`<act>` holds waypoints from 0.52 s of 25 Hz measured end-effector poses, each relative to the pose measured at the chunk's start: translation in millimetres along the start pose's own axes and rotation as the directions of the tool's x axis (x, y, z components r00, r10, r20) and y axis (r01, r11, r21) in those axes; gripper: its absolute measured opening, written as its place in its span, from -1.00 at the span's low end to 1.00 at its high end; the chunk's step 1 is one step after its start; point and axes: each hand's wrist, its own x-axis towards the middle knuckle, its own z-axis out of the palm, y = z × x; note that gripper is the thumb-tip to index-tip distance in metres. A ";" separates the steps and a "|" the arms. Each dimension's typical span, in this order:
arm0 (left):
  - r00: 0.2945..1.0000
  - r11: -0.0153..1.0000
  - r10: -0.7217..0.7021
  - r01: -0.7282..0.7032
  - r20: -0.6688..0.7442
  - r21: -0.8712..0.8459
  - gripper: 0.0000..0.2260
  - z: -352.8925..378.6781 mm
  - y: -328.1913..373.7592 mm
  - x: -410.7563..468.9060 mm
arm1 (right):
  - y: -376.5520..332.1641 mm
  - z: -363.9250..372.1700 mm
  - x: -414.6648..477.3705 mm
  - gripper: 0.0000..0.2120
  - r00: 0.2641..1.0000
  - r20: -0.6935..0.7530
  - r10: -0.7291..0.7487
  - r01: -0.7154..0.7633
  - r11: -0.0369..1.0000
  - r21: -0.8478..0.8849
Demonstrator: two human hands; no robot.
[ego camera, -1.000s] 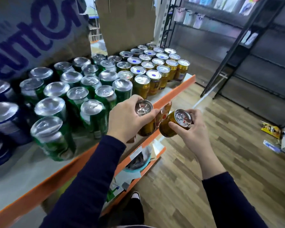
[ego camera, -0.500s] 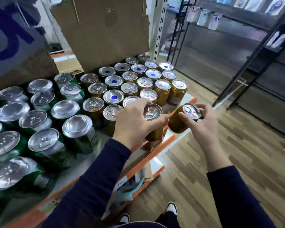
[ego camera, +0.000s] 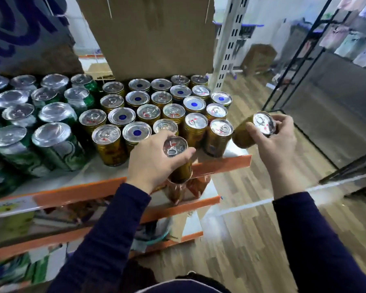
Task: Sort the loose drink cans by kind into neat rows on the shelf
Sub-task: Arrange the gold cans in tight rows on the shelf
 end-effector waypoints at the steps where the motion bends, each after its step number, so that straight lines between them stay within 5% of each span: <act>1: 0.999 0.999 -0.035 0.035 -0.028 0.001 -0.44 1.4 2.8 -4.5 | 5.2 6.1 10.3 -0.42 0.999 0.033 -0.022 0.022 1.000 0.004; 7: 0.982 0.990 -0.139 0.142 -0.131 0.015 -0.48 6.5 12.3 -20.7 | 43.7 39.2 31.3 -0.52 0.945 0.327 -0.028 0.043 0.998 -0.038; 13: 0.982 0.995 -0.074 0.083 -0.175 0.047 -0.48 13.4 21.9 -15.1 | 63.4 29.1 11.7 -0.68 0.913 0.378 -0.158 0.156 0.987 0.035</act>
